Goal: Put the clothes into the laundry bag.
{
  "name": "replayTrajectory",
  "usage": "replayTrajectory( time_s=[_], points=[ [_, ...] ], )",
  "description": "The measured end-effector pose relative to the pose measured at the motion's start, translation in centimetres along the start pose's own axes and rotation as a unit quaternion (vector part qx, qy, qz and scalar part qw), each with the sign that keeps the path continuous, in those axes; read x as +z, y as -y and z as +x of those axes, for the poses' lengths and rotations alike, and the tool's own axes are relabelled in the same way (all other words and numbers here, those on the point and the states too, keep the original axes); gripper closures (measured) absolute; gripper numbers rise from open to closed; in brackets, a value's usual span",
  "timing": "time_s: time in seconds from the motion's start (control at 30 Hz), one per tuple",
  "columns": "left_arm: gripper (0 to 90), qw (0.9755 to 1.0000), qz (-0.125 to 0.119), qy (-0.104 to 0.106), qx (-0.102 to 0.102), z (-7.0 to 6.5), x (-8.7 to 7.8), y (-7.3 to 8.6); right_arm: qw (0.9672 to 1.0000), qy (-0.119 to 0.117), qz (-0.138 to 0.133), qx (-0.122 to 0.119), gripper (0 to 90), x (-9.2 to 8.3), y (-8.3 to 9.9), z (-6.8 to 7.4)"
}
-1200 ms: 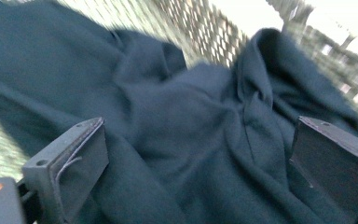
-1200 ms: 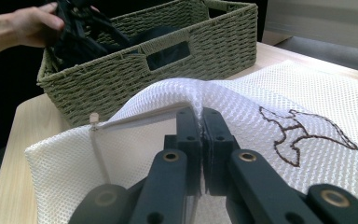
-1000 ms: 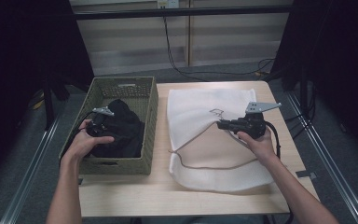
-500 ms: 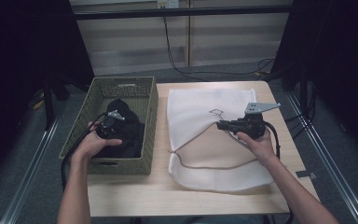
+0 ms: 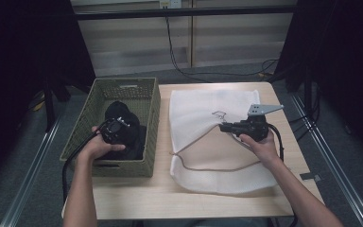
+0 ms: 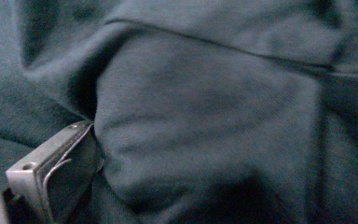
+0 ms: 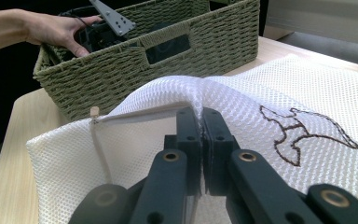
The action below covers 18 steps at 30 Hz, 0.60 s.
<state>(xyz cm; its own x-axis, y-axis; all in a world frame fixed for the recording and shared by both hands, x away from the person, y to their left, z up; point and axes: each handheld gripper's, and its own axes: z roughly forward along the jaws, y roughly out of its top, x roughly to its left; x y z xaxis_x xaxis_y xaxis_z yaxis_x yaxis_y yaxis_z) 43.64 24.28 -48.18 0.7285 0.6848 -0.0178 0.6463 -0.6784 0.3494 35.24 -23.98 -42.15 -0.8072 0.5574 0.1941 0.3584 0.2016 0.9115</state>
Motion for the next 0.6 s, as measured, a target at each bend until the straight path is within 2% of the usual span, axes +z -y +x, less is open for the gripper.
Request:
replayTrajectory(
  time_s=[0.03, 0.17, 0.23, 0.33, 0.4, 0.43, 0.47, 0.5, 0.53, 0.57, 0.6],
  points=[
    [0.0, 0.9999, -0.011, 0.004, -0.006, 0.11, 0.11, 0.20, 1.0000, 0.000, -0.001, 0.000, 87.6, -0.04, 0.00, -0.01],
    [0.0, 0.9999, -0.009, 0.010, -0.008, 0.25, 0.06, 0.34, 1.0000, 0.000, -0.001, 0.000, 87.6, -0.07, 0.03, -0.08],
    [0.0, 0.9997, -0.017, 0.010, -0.011, 0.36, 0.20, 0.33, 1.0000, 0.000, 0.001, 0.000, 87.6, 0.00, 0.09, -0.08],
    [0.2, 0.9997, -0.013, 0.011, -0.015, 0.39, 0.18, 0.27, 1.0000, 0.000, 0.002, 0.000, 87.6, 0.04, 0.10, -0.04],
    [4.5, 0.9998, -0.009, 0.010, -0.015, 0.33, 0.13, 0.13, 1.0000, 0.000, 0.002, 0.000, 87.6, 0.05, 0.12, -0.03],
    [4.5, 0.9999, 0.009, 0.010, -0.004, 0.59, -0.14, -0.08, 1.0000, 0.000, 0.002, 0.000, 87.7, 0.06, 0.13, -0.03],
    [6.4, 0.9999, 0.005, 0.008, -0.010, 0.48, -0.04, -0.14, 1.0000, 0.000, 0.003, 0.000, 87.7, 0.06, 0.15, -0.03],
    [8.7, 0.9997, 0.010, 0.016, 0.015, 0.58, -0.19, -0.33, 1.0000, -0.001, 0.003, 0.001, 87.7, 0.06, 0.17, -0.01],
    [13.6, 0.9997, 0.010, 0.016, 0.015, 0.58, -0.19, -0.33, 1.0000, -0.001, 0.003, 0.001, 87.7, 0.06, 0.17, -0.01],
    [14.0, 0.9997, 0.008, 0.022, 0.008, 0.50, -0.26, -0.26, 1.0000, 0.000, 0.002, 0.000, 87.6, 0.04, 0.16, -0.03],
    [14.0, 0.9997, 0.002, 0.020, 0.013, 0.58, -0.24, -0.19, 1.0000, 0.000, 0.002, 0.000, 87.6, 0.04, 0.16, -0.03]
  ],
)
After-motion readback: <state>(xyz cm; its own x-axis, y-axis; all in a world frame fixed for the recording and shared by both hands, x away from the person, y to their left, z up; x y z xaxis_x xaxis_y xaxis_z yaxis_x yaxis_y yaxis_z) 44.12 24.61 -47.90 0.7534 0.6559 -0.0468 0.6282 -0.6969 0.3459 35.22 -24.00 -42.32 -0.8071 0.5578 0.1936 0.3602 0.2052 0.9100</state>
